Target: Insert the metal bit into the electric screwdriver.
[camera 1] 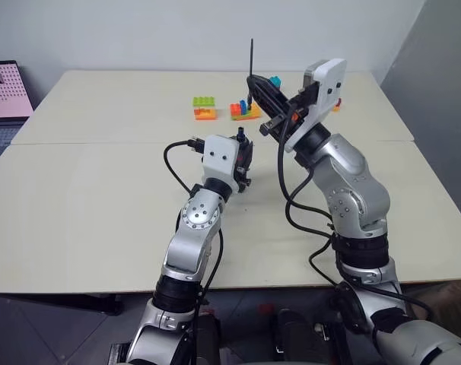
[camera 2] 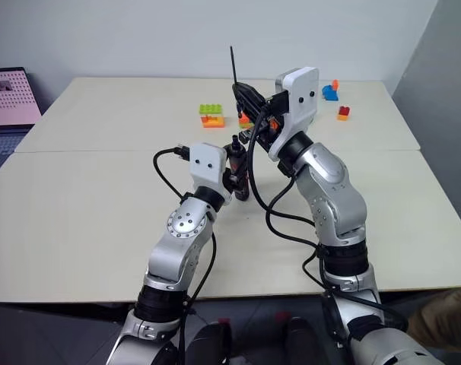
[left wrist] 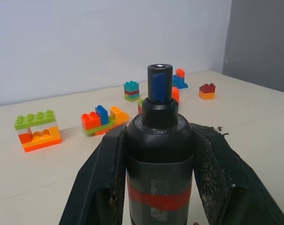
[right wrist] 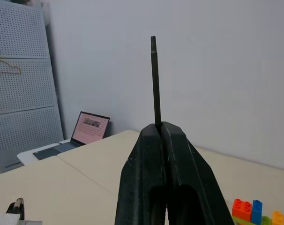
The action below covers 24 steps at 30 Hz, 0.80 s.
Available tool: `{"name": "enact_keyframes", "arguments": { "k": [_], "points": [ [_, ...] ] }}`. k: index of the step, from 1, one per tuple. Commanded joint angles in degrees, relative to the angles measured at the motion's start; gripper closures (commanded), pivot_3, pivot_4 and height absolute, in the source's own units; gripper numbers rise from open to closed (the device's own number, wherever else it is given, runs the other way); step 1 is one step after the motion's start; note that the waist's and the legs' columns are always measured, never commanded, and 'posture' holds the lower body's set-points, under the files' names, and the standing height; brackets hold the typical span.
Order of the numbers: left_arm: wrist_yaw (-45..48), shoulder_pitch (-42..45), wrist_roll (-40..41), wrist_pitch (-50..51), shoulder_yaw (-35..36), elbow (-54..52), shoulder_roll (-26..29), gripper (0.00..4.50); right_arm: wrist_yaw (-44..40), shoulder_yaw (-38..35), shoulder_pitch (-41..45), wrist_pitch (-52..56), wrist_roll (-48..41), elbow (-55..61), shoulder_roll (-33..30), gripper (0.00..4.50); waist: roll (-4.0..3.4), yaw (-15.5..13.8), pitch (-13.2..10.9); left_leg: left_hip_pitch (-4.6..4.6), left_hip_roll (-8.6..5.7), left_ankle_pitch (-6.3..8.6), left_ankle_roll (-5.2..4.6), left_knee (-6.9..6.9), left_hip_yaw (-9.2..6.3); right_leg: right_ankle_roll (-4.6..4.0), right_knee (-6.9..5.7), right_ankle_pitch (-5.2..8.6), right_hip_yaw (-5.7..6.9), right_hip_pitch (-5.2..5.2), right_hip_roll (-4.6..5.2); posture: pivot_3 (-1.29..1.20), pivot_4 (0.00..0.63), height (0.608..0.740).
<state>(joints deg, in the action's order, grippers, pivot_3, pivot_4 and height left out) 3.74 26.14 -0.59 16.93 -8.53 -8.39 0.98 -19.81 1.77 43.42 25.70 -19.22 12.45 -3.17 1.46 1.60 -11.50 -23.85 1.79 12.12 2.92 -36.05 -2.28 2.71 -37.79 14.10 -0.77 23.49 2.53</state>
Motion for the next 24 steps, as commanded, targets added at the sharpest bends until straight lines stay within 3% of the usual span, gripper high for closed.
{"name": "enact_keyframes", "arguments": {
  "k": [1,24],
  "points": [
    [-2.5,1.0,-2.1,-3.4,-0.7,-0.7,-1.8,2.86,3.5,1.8,0.1,-0.6,1.6,4.6,1.6,4.50,0.00,0.0,0.0,0.00,0.00,0.00,0.00,0.00,0.00,0.00,0.00,0.00,0.00,0.00,0.00,0.00,0.150,0.740],
    [-3.9,-0.5,-4.3,-4.2,-0.2,1.0,-3.0,2.86,11.4,4.7,-2.0,-2.5,6.5,0.9,8.0,4.50,0.02,0.0,0.0,0.03,0.00,0.00,0.00,0.00,-0.02,0.01,-0.05,0.00,0.01,0.00,-0.01,0.00,0.150,0.740]
  ]
}}
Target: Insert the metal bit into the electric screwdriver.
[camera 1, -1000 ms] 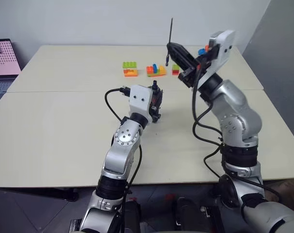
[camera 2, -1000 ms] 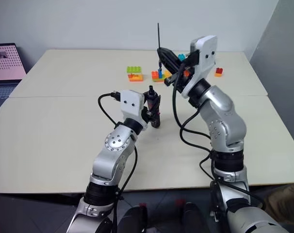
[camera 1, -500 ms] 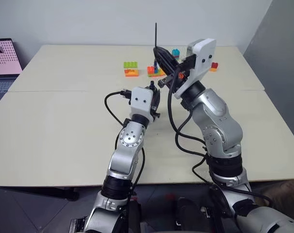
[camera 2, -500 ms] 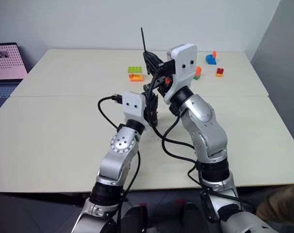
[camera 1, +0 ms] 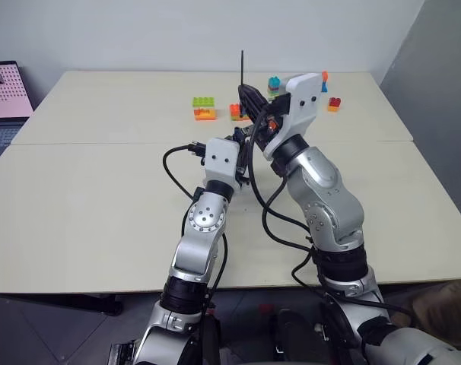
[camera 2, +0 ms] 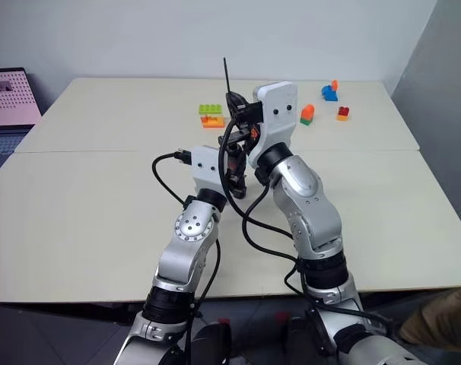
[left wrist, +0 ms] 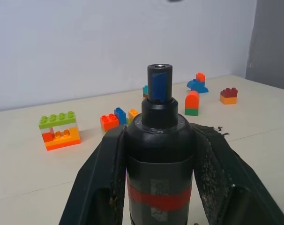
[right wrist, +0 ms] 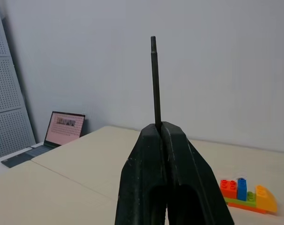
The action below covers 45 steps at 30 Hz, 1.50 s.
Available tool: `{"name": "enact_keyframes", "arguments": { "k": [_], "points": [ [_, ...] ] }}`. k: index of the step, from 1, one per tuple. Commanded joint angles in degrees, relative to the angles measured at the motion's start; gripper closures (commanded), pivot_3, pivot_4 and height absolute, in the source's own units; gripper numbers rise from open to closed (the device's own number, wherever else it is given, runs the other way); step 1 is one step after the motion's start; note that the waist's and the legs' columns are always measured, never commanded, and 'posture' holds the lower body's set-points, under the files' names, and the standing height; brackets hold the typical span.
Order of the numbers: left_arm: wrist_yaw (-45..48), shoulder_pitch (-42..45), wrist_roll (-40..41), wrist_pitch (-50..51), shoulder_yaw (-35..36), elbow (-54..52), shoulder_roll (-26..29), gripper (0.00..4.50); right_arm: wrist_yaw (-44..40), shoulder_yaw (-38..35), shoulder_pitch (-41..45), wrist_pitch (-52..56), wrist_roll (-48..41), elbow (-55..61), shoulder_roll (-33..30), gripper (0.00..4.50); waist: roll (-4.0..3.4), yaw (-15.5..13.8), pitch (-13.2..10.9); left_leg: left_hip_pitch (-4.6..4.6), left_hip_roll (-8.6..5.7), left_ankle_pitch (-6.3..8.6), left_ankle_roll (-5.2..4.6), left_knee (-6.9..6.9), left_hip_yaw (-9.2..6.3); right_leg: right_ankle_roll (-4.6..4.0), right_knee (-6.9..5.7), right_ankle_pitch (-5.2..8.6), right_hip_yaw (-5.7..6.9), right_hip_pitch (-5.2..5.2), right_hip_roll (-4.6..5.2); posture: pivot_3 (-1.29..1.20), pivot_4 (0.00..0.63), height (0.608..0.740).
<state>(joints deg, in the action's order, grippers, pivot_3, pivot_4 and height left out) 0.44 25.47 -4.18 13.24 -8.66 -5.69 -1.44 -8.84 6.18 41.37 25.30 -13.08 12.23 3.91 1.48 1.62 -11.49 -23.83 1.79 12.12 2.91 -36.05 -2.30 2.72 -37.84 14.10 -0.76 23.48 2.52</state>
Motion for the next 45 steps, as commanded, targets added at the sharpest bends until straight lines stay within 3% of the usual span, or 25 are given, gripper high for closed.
{"name": "enact_keyframes", "arguments": {
  "k": [1,9,13,18,26,36,45],
  "points": [
    [-0.6,0.2,-0.7,-0.3,0.0,-1.9,-0.5,2.86,0.4,0.4,-0.1,-2.3,0.5,1.0,1.0,4.50,0.00,0.0,0.0,0.00,0.00,0.00,0.00,0.00,-0.01,0.00,-0.01,0.00,0.00,0.00,0.00,0.00,0.150,0.740],
    [5.1,0.7,2.8,1.7,1.3,-4.6,2.0,2.86,-4.1,-0.6,-0.3,-3.8,-1.5,1.4,-1.0,4.50,0.00,0.0,0.0,0.00,0.00,0.00,0.00,0.00,-0.01,0.01,-0.01,0.00,0.00,0.00,-0.01,0.00,0.150,0.740],
    [14.5,1.9,9.0,5.1,3.7,-7.4,7.8,2.86,-12.2,-4.3,-0.6,-2.2,-7.7,3.6,-6.8,4.50,0.00,0.1,0.0,0.00,0.00,0.00,0.00,0.00,-0.01,0.00,0.00,0.00,0.01,0.00,-0.01,0.00,0.150,0.740],
    [29.1,5.9,21.4,11.7,7.5,-8.7,16.4,2.86,-26.3,-8.5,0.4,5.3,-20.4,6.5,-18.7,4.50,-0.01,0.1,0.0,-0.04,0.01,0.00,0.00,-0.01,-0.03,0.00,0.04,0.00,0.05,-0.01,0.00,0.00,0.150,0.740],
    [46.5,5.9,32.1,18.0,5.2,-10.6,24.4,2.86,-36.7,-10.7,2.6,11.5,-30.6,4.3,-26.4,4.50,-0.01,0.2,0.0,-0.03,0.02,0.01,-0.01,0.02,-0.02,-0.01,0.09,0.02,0.03,-0.01,-0.01,0.00,0.150,0.740],
    [55.1,4.0,27.7,8.3,0.7,-6.0,27.4,2.86,-46.1,-10.8,3.5,15.4,-37.5,1.4,-30.5,4.50,-0.01,0.1,0.0,-0.02,0.03,0.00,-0.01,-0.01,-0.02,0.04,0.05,0.05,0.03,-0.02,-0.03,0.00,0.150,0.740],
    [57.8,0.6,27.1,0.2,2.5,-2.3,28.3,2.86,-49.3,-10.6,2.2,14.4,-37.2,0.1,-31.4,4.50,0.00,0.1,0.0,0.03,0.04,0.00,-0.02,-0.02,-0.01,0.18,0.02,0.13,0.01,-0.02,-0.02,0.00,0.150,0.740]
  ]
}}
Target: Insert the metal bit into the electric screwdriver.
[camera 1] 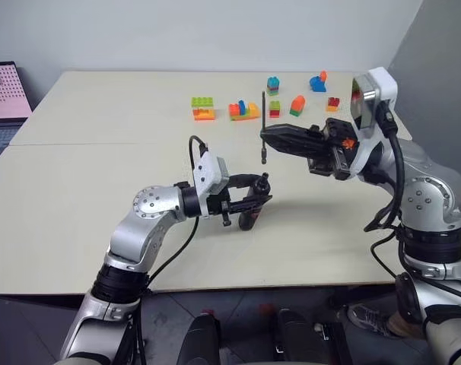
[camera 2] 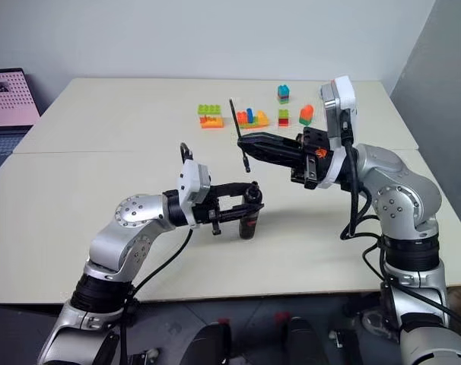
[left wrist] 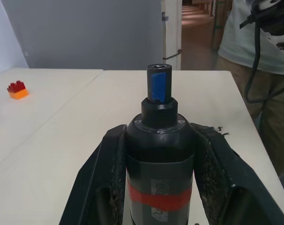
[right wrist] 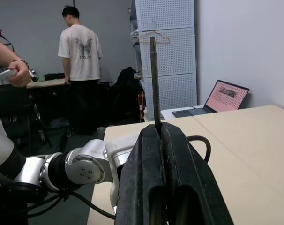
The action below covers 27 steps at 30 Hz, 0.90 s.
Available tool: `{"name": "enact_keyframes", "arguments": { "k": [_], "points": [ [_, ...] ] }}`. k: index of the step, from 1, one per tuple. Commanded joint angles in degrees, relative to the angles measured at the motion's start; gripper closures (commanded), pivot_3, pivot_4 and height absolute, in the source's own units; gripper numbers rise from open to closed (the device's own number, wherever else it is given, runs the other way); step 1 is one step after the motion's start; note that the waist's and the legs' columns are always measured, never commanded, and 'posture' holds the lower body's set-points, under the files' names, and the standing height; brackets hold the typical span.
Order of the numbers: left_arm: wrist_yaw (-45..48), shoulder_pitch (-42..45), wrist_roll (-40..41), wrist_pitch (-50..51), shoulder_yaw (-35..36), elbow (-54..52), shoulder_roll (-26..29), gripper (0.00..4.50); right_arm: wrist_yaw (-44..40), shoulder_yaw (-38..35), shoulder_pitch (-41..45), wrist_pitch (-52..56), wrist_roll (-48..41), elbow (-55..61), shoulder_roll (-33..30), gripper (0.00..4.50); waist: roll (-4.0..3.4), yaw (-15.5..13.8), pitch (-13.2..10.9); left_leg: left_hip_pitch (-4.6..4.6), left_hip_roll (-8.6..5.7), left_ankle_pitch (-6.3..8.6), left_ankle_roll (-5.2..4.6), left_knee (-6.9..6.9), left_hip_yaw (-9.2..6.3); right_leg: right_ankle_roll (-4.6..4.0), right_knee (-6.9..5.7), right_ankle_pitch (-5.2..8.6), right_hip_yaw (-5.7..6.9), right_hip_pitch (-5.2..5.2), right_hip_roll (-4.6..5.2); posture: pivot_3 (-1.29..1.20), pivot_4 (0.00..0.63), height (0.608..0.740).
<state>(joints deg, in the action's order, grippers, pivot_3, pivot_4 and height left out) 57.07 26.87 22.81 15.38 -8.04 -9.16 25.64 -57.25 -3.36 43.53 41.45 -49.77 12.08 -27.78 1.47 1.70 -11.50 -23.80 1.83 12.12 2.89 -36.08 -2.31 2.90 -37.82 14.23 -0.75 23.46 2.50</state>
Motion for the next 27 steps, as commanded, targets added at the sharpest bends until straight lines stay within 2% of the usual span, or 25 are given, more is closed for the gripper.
{"name": "enact_keyframes", "arguments": {
  "k": [1,9,15,27],
  "points": [
    [1.8,-0.9,0.4,-2.4,2.2,1.7,1.5,2.86,-0.9,-0.9,-0.1,-2.0,-0.4,0.1,0.6,4.50,0.00,0.0,0.0,0.01,0.00,-0.01,-0.01,-0.01,0.00,0.05,-0.02,0.02,-0.01,0.00,0.00,0.00,0.150,0.740],
    [4.2,-1.5,1.8,-2.5,3.7,3.9,4.4,2.86,-1.6,0.6,-0.3,-4.4,0.9,-1.2,2.9,4.50,0.00,0.1,0.0,0.07,0.03,-0.04,-0.05,-0.02,0.00,0.05,-0.12,0.02,-0.03,0.00,-0.04,0.00,0.150,0.740],
    [4.0,-2.2,2.3,-2.7,3.3,3.2,4.6,2.86,-3.0,2.1,-0.2,-5.0,1.1,-2.1,4.8,4.50,-0.01,0.1,0.0,0.12,0.08,-0.04,-0.05,-0.02,-0.01,0.04,-0.15,0.02,-0.03,-0.03,-0.09,0.00,0.150,0.740],
    [4.2,-2.0,2.2,-2.6,3.2,3.6,4.8,2.86,-8.9,5.9,0.5,-11.8,7.1,-7.4,6.2,4.50,0.00,0.1,0.0,0.17,0.09,-0.04,-0.05,-0.02,0.00,0.04,-0.14,0.02,-0.04,-0.06,-0.11,0.00,0.150,0.740]
  ]
}}
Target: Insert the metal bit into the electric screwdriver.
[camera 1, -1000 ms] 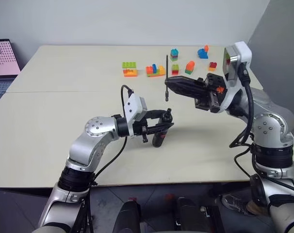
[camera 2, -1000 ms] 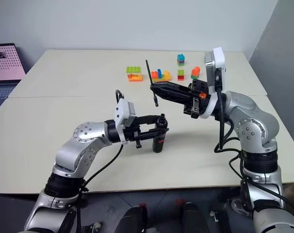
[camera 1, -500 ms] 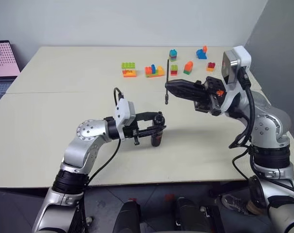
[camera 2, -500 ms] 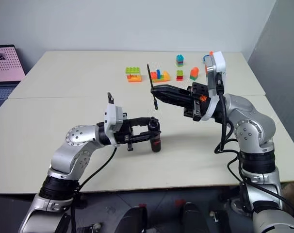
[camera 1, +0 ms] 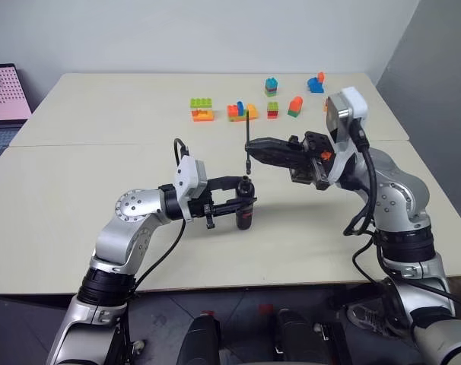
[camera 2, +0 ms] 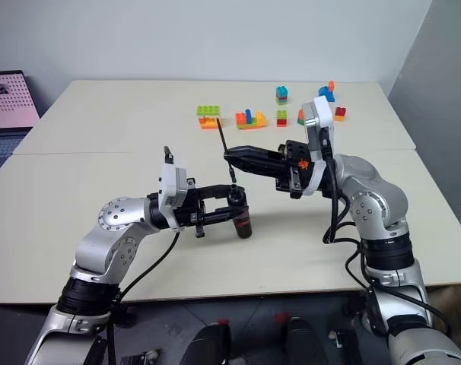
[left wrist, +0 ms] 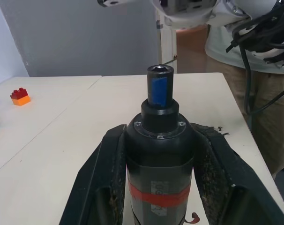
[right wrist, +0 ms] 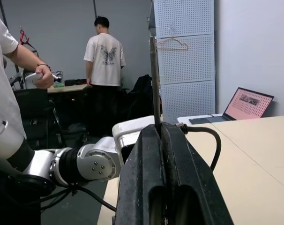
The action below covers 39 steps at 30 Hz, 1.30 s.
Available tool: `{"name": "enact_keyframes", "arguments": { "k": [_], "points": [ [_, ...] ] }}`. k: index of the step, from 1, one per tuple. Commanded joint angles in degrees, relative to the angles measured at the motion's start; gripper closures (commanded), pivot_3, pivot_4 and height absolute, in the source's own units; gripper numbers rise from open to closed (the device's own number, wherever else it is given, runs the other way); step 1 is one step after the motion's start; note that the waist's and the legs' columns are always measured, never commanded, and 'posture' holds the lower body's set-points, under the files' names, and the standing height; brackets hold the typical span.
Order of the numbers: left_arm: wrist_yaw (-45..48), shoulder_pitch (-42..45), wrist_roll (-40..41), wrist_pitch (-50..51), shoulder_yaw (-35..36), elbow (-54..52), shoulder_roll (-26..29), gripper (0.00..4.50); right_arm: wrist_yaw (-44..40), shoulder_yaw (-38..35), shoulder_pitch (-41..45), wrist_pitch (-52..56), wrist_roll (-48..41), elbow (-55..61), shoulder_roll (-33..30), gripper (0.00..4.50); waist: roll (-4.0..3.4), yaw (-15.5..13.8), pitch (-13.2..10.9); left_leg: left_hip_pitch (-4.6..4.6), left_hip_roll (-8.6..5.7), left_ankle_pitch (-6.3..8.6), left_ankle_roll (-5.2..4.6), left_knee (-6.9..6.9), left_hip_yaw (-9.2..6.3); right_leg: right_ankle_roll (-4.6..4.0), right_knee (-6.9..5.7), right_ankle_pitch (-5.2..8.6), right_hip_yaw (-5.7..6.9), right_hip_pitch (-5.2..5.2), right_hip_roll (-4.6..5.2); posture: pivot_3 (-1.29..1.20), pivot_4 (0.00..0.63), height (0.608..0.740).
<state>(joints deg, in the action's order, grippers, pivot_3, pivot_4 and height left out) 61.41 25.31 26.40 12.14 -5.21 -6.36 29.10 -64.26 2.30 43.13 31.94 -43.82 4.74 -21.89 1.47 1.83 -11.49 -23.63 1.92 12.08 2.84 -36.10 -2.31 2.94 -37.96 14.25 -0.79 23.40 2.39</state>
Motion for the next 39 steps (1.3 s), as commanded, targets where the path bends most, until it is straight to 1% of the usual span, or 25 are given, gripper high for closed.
{"name": "enact_keyframes", "arguments": {
  "k": [1,6,13,21,25,34,39],
  "points": [
    [-0.1,-0.4,-1.4,0.6,0.4,0.9,1.3,2.86,-2.2,0.6,1.0,-2.8,1.7,-0.4,0.4,4.50,0.00,0.0,0.0,0.00,0.00,0.00,0.00,0.00,0.00,0.00,0.00,0.00,0.00,0.00,0.00,0.00,0.150,0.740],
    [0.2,-0.3,-1.5,0.5,0.3,1.1,1.4,2.86,-3.1,1.5,2.1,-3.9,3.3,-1.9,1.2,4.50,0.00,0.0,0.0,0.02,0.01,0.00,0.00,0.00,0.00,0.00,-0.01,0.00,0.00,0.00,-0.01,0.00,0.150,0.740],
    [0.2,-0.6,-1.5,0.9,0.2,0.5,1.6,2.86,-2.0,1.3,3.6,-3.0,3.6,-1.4,2.1,4.50,0.00,0.0,0.0,0.04,0.02,0.00,0.00,0.01,0.00,0.00,-0.01,0.00,0.00,-0.01,-0.02,0.00,0.150,0.740],
    [0.2,-0.4,-1.6,1.0,0.2,0.7,1.8,2.86,-3.3,1.0,3.0,-2.0,3.4,-1.3,0.8,4.50,0.00,0.0,0.0,0.07,0.02,0.00,0.00,0.01,0.00,-0.01,-0.01,0.00,0.00,-0.04,-0.02,0.00,0.150,0.740],
    [0.4,-0.2,-1.5,1.0,0.2,0.9,1.9,2.86,-5.3,1.3,2.1,-3.8,4.5,-3.2,0.3,4.50,0.00,0.0,0.0,0.09,0.03,0.00,0.00,0.01,0.00,-0.01,-0.01,0.00,-0.01,-0.06,-0.03,0.00,0.150,0.740],
    [0.5,-0.4,-1.5,1.0,-0.1,0.6,2.0,2.86,-7.0,2.0,0.9,-7.3,6.2,-5.0,1.2,4.50,0.00,0.0,0.0,0.20,0.03,0.00,0.00,0.01,0.01,-0.01,-0.01,0.00,-0.03,-0.13,-0.04,0.00,0.150,0.740],
    [0.7,-0.4,-1.6,1.0,-0.3,0.6,2.2,2.86,-6.6,1.9,1.2,-6.9,6.0,-3.9,1.4,4.50,0.00,0.0,0.0,0.21,0.04,0.00,0.00,0.02,0.01,-0.01,-0.02,0.00,-0.03,-0.14,-0.04,0.00,0.150,0.740]
  ]
}}
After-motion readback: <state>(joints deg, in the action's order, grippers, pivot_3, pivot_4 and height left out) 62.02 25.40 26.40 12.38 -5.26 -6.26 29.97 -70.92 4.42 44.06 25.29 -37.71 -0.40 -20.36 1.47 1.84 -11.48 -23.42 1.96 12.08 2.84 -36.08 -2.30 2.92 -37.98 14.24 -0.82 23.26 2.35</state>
